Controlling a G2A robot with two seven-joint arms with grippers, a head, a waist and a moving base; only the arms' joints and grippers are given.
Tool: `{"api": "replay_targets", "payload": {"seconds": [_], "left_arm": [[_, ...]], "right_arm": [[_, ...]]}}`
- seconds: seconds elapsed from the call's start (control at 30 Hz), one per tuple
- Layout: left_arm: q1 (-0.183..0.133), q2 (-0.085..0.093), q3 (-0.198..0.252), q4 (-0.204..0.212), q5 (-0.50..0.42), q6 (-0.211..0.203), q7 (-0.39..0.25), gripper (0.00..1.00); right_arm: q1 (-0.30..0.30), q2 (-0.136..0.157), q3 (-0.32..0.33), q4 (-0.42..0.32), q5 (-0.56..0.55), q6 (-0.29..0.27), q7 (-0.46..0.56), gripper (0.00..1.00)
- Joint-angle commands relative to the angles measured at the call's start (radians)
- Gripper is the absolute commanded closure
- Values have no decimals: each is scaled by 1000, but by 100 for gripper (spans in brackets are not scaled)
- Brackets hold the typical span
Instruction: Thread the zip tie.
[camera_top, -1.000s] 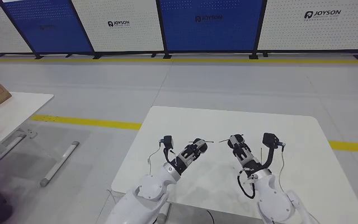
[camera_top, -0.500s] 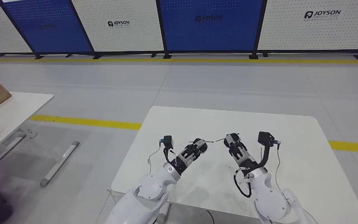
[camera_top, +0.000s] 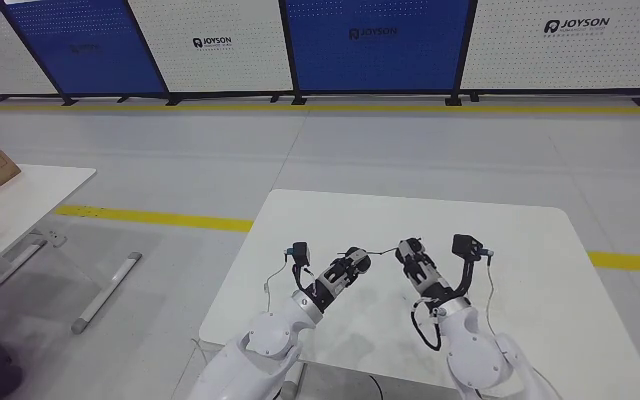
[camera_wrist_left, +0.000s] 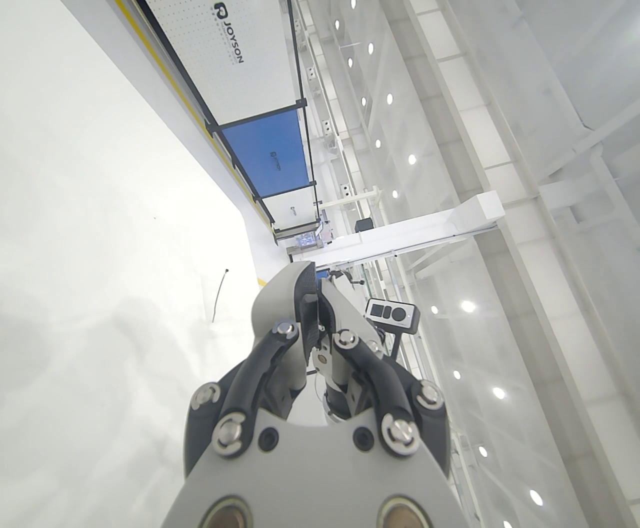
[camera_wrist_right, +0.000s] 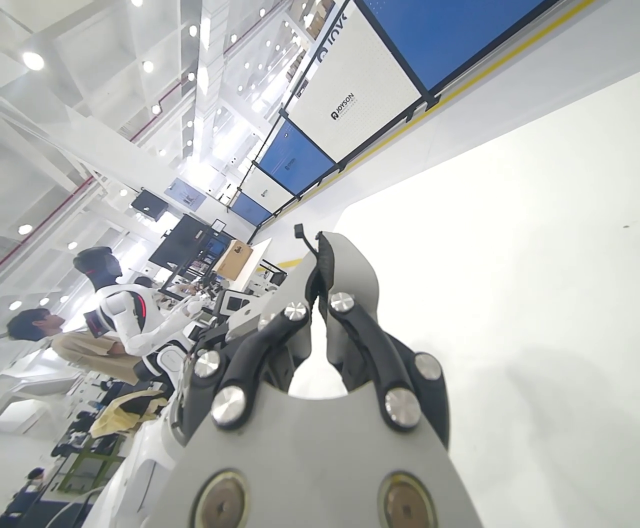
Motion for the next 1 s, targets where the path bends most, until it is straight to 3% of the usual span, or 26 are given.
{"api": "replay_targets", "payload": {"seconds": [0.0, 0.97], "left_arm": [[0, 0, 0, 0, 0, 0, 0, 100], [0, 0, 0, 0, 0, 0, 0, 100]], "right_arm": [[-5, -1, 8, -4, 1, -2, -5, 100], [-8, -16, 20, -3, -24, -8, 41, 100]]}}
